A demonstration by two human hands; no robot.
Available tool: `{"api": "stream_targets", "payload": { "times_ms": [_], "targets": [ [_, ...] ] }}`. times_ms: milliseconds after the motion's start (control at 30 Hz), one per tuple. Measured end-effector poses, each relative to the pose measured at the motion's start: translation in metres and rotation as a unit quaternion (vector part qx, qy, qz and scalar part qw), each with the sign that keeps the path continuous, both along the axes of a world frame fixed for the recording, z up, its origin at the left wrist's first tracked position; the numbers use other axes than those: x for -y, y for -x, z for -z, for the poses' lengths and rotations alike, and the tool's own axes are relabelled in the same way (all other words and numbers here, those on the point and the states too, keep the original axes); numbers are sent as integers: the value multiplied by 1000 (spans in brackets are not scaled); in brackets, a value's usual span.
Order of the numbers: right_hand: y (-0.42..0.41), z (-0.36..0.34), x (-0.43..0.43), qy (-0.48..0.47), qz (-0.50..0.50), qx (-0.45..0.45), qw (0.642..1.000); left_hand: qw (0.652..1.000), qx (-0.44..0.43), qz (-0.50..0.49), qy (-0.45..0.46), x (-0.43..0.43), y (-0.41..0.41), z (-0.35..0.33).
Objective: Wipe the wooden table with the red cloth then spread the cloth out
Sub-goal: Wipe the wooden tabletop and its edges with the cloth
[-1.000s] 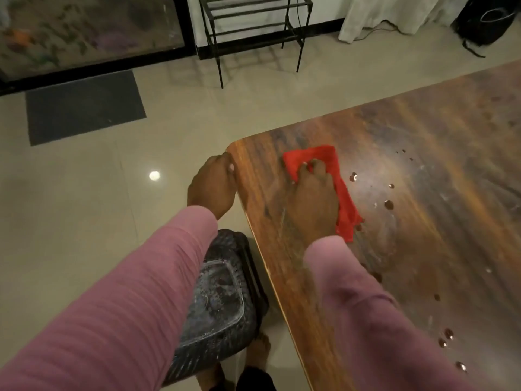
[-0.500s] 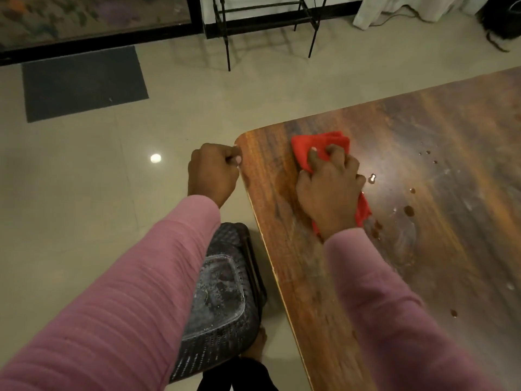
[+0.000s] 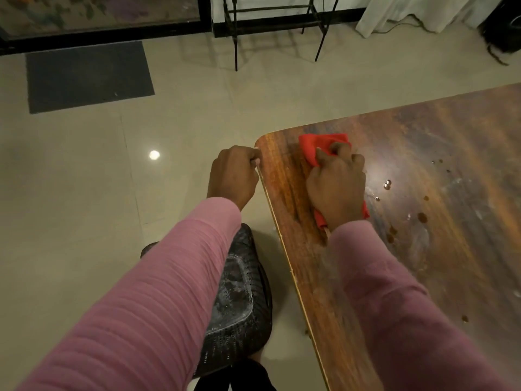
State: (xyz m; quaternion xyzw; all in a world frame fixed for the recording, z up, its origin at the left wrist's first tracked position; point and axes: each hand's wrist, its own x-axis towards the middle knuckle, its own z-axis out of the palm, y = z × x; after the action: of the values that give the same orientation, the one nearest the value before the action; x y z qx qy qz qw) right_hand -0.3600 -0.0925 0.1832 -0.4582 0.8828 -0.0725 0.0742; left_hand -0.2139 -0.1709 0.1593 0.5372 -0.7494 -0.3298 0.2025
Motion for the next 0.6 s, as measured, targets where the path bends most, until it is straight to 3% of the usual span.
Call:
{"api": "stream_targets", "payload": {
  "times_ms": [267, 600],
  "targets": [
    [-50, 7, 0, 36, -155, -7, 987, 1000, 6, -5, 0, 3, -2, 2],
    [-9, 5, 42, 37, -30, -22, 999, 996, -47, -46, -68, 8, -1, 8]
  ]
}}
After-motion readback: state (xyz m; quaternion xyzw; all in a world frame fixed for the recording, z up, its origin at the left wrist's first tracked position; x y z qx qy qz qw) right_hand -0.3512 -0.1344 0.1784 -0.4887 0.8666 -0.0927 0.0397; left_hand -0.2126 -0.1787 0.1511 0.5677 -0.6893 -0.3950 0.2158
